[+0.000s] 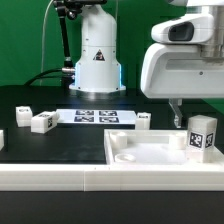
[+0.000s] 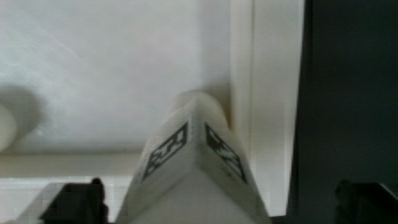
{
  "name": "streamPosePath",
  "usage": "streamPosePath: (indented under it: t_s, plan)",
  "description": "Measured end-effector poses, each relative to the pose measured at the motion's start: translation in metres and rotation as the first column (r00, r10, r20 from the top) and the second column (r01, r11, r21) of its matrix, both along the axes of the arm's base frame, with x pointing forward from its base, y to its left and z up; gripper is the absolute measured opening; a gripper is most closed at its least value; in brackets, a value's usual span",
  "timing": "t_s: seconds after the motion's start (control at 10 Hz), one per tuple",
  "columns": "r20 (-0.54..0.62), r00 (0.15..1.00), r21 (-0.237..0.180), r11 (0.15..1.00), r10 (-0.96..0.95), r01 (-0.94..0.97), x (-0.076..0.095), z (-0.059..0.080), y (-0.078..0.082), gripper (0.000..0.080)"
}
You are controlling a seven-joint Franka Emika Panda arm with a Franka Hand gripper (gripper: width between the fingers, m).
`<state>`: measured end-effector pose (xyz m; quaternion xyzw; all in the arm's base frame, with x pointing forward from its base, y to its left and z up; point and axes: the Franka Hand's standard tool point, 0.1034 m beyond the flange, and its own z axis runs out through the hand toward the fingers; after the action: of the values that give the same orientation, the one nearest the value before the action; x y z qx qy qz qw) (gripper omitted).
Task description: Assemble one leg
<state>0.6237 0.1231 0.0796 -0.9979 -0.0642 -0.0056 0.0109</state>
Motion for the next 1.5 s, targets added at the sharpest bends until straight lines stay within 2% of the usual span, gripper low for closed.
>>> streamPosePath:
  t_s: [0.2,0.5,0.6,0.7,0.8,0.9,1.1,1.2,1.3,1.5]
  plan:
    - [0.002,0.991,-0.001,0.991,0.135,-0.135,-0.0002,-0.0001,0.0001,0.0649]
    - [-0.018,0.974,-0.001,0.974,0.225,-0.225,-0.0036,-0.0016,-0.0035,0.0649]
    - [-0.018,0.975,-0.001,0.975,0.222,-0.222,-0.0036,-0.0016,-0.0034,0.0532]
    - [-0.018,0.975,-0.001,0.975,0.222,-0.222,-0.0037,-0.0016,-0.0034,0.0348]
    - [-0.018,0.975,-0.001,0.975,0.222,-0.222,-0.0036,-0.0016,-0.0035,0.0348]
    - [-0.019,0.981,0.0,0.981,0.193,-0.193,-0.0036,-0.0016,-0.0034,0.0291]
    - [-0.02,0.992,0.003,0.992,0.127,-0.127,-0.0036,-0.0015,-0.0034,0.0291]
    - [-0.025,0.999,0.018,1.0,-0.025,0.025,-0.0026,-0.001,-0.0056,0.0291]
    - [-0.03,0.995,0.021,0.995,-0.1,0.101,-0.003,-0.0017,-0.0071,0.0291]
    - [-0.038,0.945,0.03,0.945,-0.324,0.325,-0.0031,-0.0018,-0.0064,0.0291]
